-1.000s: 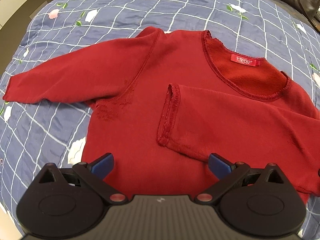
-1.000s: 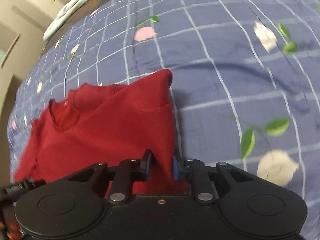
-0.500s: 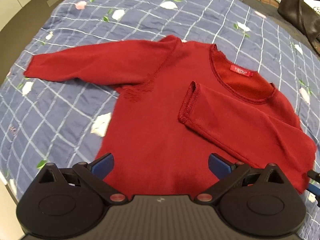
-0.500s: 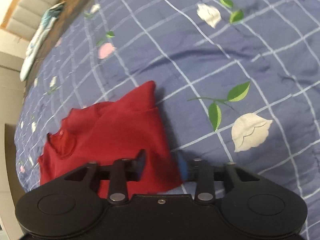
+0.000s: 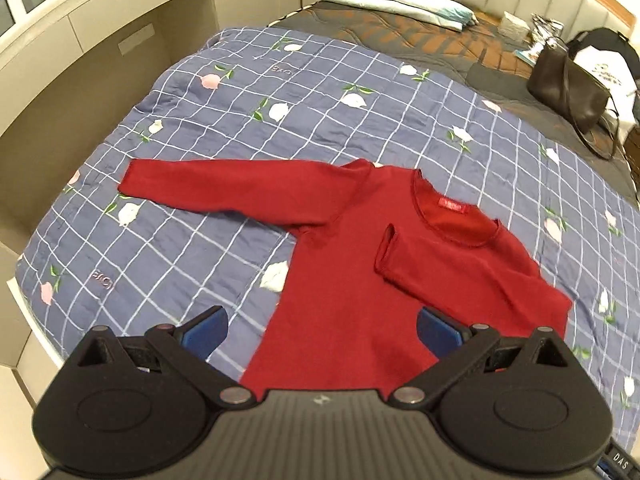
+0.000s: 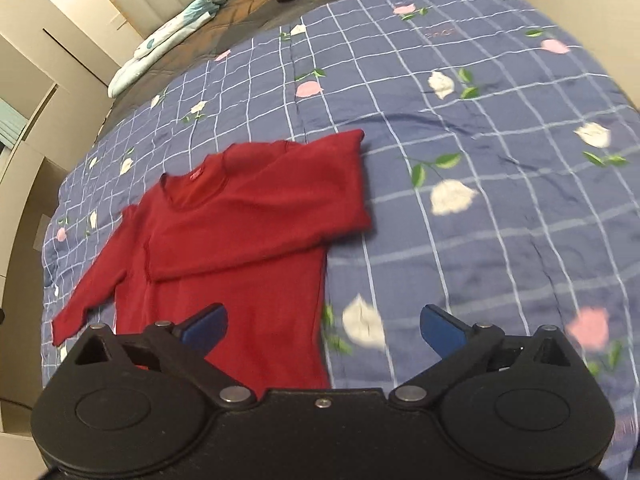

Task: Fold small clothes
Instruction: 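Lay the sleeve on the body, press it flat, open the right gripper, then lift the right gripper away and move it toward the other sleeve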

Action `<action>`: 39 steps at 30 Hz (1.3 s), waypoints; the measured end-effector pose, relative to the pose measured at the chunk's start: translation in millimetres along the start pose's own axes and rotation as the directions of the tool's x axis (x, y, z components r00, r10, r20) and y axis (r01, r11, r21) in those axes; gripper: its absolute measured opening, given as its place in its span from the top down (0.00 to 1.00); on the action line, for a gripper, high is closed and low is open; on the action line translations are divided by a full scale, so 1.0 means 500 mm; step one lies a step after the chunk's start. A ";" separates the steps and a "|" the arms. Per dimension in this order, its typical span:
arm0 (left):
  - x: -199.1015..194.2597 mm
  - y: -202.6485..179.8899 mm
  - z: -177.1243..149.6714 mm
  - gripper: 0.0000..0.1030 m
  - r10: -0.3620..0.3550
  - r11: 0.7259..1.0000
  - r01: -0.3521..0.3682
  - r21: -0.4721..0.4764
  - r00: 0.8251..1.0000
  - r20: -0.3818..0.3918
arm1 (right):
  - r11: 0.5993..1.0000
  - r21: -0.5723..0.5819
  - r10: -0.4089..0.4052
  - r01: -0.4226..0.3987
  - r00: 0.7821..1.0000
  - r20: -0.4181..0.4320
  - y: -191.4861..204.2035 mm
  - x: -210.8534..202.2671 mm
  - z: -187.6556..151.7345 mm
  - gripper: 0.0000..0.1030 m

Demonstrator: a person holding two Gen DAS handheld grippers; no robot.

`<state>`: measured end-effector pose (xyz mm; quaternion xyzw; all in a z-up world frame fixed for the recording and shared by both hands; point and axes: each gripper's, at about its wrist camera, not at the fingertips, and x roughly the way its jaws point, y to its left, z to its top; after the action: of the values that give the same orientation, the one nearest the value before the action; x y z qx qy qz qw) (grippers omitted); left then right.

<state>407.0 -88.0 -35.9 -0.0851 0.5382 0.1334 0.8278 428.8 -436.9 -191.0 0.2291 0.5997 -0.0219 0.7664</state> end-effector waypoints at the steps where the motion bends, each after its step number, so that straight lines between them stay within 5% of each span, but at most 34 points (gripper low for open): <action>1: -0.012 0.011 -0.002 0.00 -0.011 1.000 0.011 0.006 1.000 0.000 | 1.000 0.005 -0.008 0.008 1.000 0.006 0.009 -0.015 -0.016 0.01; 9: -0.133 0.126 -0.040 0.00 -0.096 0.989 0.090 0.117 0.995 0.039 | 0.993 0.089 -0.088 0.079 0.991 0.097 0.125 -0.156 -0.174 0.01; 15: -0.265 0.234 -0.029 0.00 -0.200 0.971 0.180 0.159 0.973 0.119 | 0.985 0.128 -0.133 0.118 0.984 0.117 0.212 -0.214 -0.291 0.01; 25: -0.453 0.368 0.008 0.00 -0.284 0.958 0.285 0.018 0.946 0.159 | 0.991 0.058 -0.123 0.119 0.990 0.075 0.315 -0.226 -0.396 0.01; 33: -0.605 0.350 0.068 0.00 -0.365 0.915 0.397 -0.066 0.888 0.281 | 0.993 0.015 -0.114 0.114 0.993 0.011 0.334 -0.183 -0.394 0.01; 39: -0.620 0.325 0.120 0.00 -0.470 0.835 0.525 -0.164 0.836 0.282 | 0.989 -0.027 -0.149 0.148 0.987 -0.054 0.319 -0.146 -0.369 0.01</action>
<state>288.9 43.1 271.9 -0.3039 0.3778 -0.0161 0.8745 289.6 -242.2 -103.7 0.1756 0.6365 -0.0658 0.7482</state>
